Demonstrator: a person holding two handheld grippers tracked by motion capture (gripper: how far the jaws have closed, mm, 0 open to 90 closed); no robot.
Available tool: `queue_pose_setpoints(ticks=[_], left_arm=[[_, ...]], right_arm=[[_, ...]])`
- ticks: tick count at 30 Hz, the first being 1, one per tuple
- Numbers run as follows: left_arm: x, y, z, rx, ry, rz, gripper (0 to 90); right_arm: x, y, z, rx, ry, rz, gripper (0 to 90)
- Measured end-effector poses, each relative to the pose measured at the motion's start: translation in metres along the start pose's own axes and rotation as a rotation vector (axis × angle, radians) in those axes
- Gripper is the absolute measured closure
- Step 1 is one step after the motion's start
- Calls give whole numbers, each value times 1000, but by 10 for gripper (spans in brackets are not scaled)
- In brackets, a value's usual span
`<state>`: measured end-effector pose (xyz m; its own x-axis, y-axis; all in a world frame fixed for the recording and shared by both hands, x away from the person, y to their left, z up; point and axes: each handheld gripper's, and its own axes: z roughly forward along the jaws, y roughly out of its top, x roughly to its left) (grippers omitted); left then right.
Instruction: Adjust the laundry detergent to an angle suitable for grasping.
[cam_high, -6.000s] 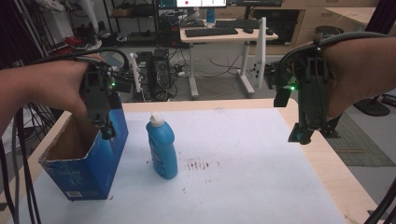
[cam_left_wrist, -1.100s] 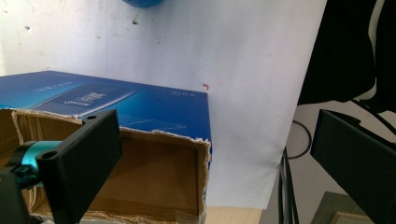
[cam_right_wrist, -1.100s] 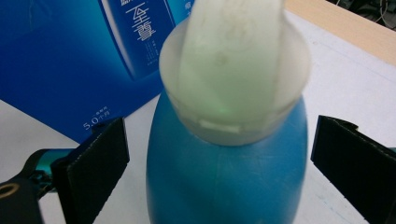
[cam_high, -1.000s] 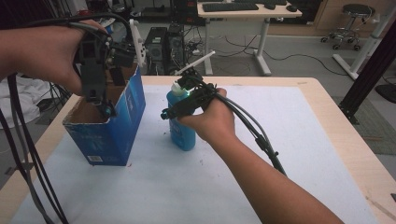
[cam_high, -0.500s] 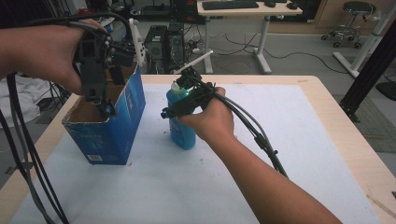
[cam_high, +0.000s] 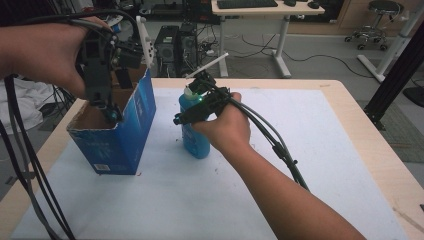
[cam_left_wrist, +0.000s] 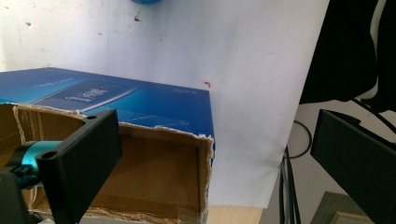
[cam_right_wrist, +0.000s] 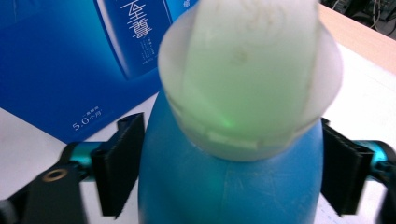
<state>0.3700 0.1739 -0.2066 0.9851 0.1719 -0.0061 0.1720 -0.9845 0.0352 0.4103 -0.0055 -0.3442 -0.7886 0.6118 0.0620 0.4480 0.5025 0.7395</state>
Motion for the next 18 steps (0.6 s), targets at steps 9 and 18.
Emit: queue_pose_setpoints(ticks=[9,18], left_arm=[[1,2,1,2,-1,1,20],[1,3,2,6,-3,5,20]], right_arm=[[0,0,-1,-5,0,-1,238],[1,1,-3,-23,3,-9,307]])
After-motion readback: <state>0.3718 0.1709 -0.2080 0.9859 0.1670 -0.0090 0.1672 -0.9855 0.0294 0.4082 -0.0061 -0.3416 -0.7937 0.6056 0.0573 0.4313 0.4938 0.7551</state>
